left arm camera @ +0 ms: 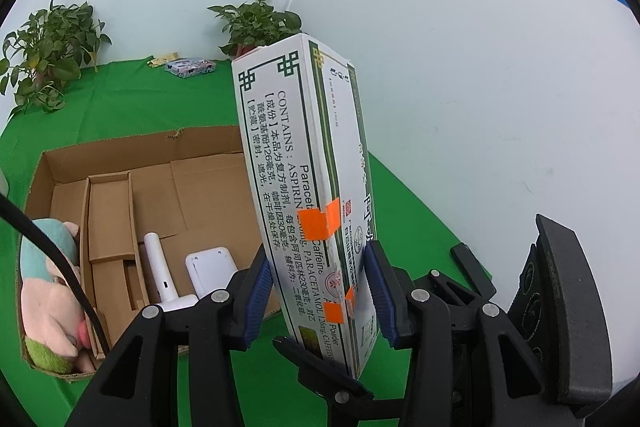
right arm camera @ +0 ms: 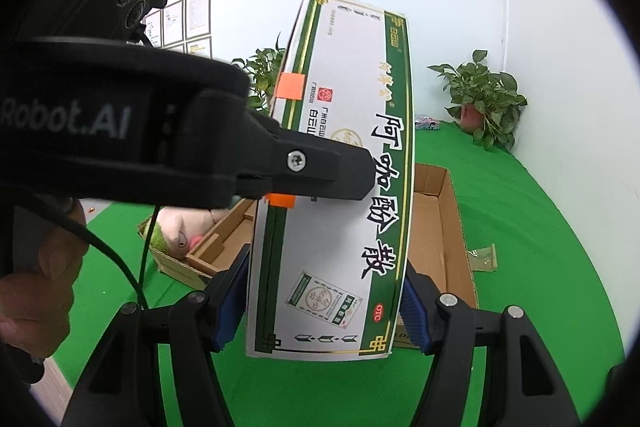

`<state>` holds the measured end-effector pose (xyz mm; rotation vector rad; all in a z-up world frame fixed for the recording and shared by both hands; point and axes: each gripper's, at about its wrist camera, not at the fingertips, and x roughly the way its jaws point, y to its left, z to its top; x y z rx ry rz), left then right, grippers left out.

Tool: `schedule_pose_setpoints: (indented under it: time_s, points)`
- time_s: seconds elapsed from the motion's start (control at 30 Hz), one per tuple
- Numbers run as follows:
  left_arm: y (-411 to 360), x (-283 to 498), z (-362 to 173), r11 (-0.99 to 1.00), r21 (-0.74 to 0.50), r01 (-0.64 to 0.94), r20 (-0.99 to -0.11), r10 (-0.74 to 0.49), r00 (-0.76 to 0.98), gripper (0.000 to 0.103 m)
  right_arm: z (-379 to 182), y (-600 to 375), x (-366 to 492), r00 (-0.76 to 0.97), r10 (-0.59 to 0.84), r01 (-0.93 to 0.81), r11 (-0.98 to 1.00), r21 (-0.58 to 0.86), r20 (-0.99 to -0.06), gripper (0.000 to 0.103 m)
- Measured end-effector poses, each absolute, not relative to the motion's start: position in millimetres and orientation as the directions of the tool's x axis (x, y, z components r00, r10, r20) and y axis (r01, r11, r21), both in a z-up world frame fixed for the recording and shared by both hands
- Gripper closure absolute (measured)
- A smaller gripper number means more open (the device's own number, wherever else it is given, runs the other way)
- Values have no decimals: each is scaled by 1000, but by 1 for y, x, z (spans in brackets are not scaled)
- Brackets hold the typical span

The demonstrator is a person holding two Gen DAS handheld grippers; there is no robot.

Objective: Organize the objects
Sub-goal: 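Lift the medicine box with the right gripper and carry it over the box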

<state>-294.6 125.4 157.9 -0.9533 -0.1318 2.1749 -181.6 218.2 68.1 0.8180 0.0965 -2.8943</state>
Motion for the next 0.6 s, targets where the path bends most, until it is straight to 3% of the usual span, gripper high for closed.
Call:
schedule_pose_setpoints:
  time_s: [0.6]
  points:
    - [183, -361, 139, -708, -375, -599, -640, 665, -386, 60, 54, 264, -250, -812, -95, 111, -994, 8, -576, 39]
